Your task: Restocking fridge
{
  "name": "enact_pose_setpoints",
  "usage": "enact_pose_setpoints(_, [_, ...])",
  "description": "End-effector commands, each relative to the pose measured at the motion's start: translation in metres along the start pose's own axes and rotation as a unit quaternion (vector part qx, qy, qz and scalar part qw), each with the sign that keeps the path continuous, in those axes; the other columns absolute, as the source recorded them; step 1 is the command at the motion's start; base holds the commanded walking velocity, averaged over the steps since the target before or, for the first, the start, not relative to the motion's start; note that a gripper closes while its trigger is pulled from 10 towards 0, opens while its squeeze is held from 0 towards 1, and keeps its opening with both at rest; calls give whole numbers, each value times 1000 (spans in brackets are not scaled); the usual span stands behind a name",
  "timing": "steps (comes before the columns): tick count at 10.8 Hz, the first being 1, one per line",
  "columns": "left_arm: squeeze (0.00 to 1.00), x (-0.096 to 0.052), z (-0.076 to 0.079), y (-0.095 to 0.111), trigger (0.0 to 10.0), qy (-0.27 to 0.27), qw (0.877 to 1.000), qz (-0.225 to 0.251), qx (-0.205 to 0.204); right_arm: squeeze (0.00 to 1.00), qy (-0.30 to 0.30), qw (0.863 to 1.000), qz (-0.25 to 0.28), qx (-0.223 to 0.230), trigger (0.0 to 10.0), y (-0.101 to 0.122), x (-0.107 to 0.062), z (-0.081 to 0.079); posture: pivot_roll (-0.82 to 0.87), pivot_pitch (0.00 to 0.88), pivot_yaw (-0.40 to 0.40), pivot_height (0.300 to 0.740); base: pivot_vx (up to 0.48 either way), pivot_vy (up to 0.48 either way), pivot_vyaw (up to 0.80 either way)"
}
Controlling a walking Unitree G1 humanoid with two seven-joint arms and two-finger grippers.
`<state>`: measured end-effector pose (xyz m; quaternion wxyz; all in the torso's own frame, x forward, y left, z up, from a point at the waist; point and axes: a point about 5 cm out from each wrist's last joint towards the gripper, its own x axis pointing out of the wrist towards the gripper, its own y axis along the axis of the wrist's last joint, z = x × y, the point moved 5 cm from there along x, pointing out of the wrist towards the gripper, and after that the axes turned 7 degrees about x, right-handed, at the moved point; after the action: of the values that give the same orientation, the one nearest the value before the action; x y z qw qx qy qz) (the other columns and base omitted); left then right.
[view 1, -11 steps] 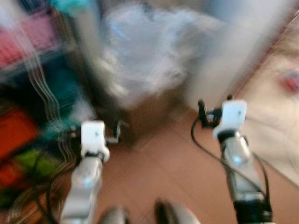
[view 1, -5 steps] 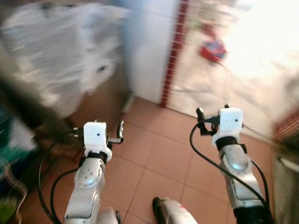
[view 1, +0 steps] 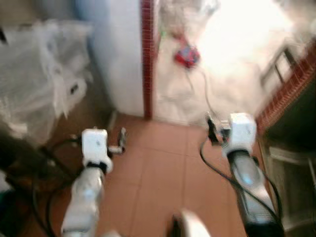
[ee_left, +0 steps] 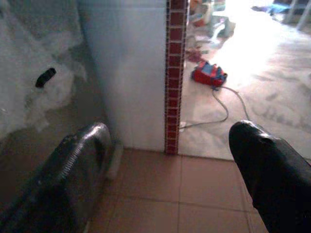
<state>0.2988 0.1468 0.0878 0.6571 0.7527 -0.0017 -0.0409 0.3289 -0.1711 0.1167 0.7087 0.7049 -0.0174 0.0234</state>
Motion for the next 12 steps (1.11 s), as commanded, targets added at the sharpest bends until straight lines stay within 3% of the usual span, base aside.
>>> enact_pose_setpoints(1, [0,0,5,-3,10000,-13,1000,-7,-1,0,-9,1000,4,-4,10000,2,-2,6,-68,97,22,740,326,0,-800])
enact_pose_setpoints(5, [0,2,6,-3,10000,-17,1000,-6,-2,0,-12,1000,6,-7,10000,3,-3,7,-73,95,21,740,335,0,-800])
enact_pose_setpoints(7, [0,1,7,-9,10000,-16,1000,-20,-13,0,-12,1000,6,-8,10000,3,-4,9,-72,91,21,740,298,377,-688])
enact_pose_setpoints(11, [0,-8,5,-22,10000,-12,999,-40,-14,0,-27,1000,-11,-7,10000,-7,-18,13,-68,69,25,740,283,388,0])
enact_pose_setpoints(12, [0,-9,5,-22,10000,-13,999,-41,-13,0,-26,1000,-17,-2,10000,-10,-21,11,-70,71,23,740,285,386,-800])
